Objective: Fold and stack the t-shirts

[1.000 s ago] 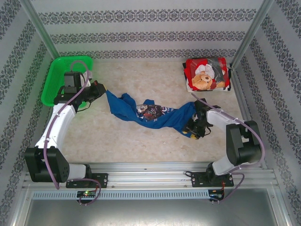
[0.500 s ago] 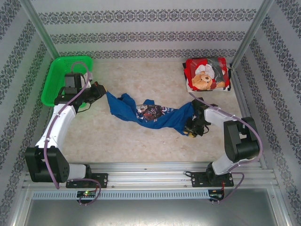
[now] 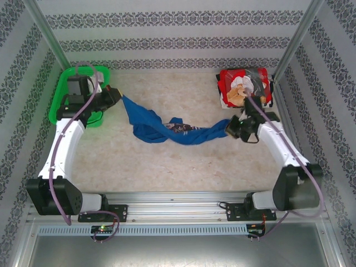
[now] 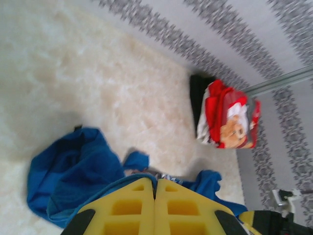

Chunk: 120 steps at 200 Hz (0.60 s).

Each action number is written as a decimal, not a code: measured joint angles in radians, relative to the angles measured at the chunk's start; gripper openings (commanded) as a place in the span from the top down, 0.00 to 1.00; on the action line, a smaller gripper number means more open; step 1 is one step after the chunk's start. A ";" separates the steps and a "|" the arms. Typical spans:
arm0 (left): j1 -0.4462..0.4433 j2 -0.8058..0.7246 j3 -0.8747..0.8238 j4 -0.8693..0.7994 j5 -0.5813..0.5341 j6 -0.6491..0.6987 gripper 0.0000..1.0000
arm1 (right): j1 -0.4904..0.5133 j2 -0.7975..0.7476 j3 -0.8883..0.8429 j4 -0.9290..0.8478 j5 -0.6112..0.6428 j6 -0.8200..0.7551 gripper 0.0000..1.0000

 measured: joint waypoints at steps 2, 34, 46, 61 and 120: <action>0.002 0.001 0.012 0.000 0.001 0.000 1.00 | -0.006 -0.007 0.013 -0.001 -0.008 0.000 1.00; 0.032 0.046 0.239 -0.034 0.022 -0.004 1.00 | -0.090 -0.063 0.201 -0.016 -0.119 -0.003 1.00; 0.040 0.073 0.331 -0.053 0.025 -0.003 1.00 | -0.121 -0.066 0.276 -0.021 -0.164 -0.003 1.00; 0.054 0.106 0.437 -0.070 0.027 -0.003 1.00 | -0.163 -0.065 0.372 -0.024 -0.219 -0.003 1.00; 0.140 0.214 0.725 -0.079 0.053 -0.057 1.00 | -0.358 -0.047 0.595 0.090 -0.416 0.106 1.00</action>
